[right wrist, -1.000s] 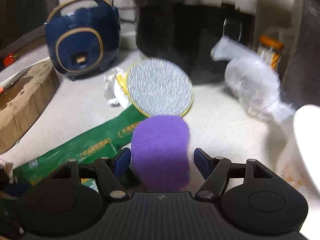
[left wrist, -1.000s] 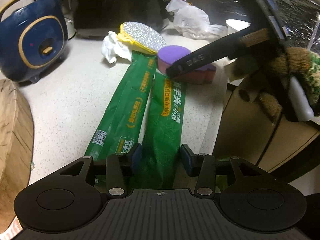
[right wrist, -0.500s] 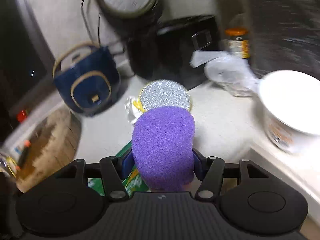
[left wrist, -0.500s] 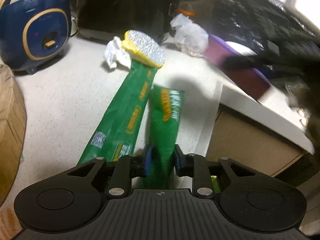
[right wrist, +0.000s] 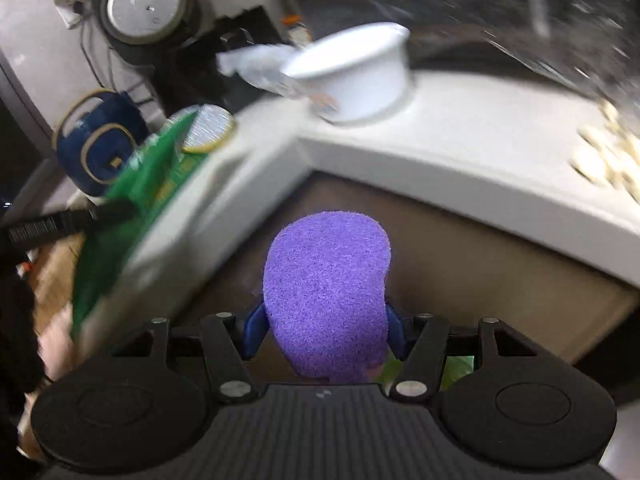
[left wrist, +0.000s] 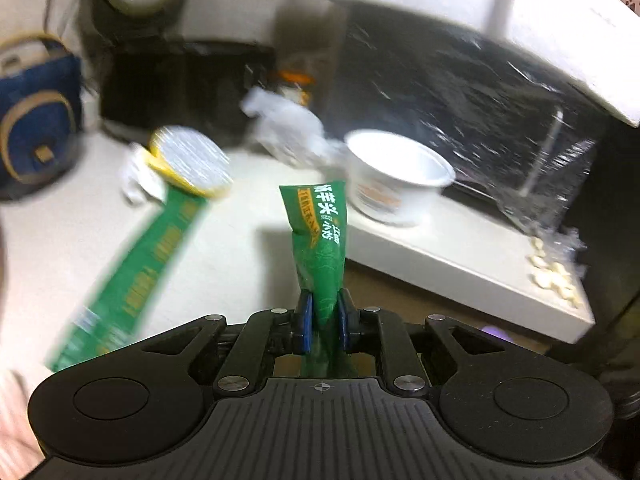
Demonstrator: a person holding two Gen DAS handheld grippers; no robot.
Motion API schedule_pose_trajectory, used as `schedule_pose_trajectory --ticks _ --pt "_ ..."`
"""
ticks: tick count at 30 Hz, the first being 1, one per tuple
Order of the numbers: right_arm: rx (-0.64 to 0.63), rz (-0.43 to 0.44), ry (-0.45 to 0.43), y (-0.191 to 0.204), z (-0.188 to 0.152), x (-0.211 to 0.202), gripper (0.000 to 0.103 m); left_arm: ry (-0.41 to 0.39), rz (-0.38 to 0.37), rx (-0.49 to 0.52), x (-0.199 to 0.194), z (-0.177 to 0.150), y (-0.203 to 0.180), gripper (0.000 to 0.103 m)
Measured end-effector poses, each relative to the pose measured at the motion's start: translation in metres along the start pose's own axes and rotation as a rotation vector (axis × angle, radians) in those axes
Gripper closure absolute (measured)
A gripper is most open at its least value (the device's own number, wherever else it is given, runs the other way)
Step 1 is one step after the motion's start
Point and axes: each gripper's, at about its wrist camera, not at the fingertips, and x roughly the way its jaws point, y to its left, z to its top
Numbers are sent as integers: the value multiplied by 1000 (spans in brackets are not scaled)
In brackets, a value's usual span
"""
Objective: Collect trash
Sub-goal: 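Carry packet and sponge down into the green-lined bin and open the left gripper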
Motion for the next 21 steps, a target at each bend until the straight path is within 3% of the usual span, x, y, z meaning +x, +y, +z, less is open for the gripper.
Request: schedule_pose_trajectory --ticks 3,11,18,21 --pt "66 -25 37 -27 -18 -3 44 75 -79 -28 17 -13 -20 87" --pt "116 -64 63 -69 -43 -7 44 258 -163 -136 80 -63 -43 87" --pt "153 -133 80 -100 -69 0 44 458 -152 -308 137 -123 -26 87" --pt "218 -155 108 -117 -87 9 44 590 -88 -387 167 -155 -11 87"
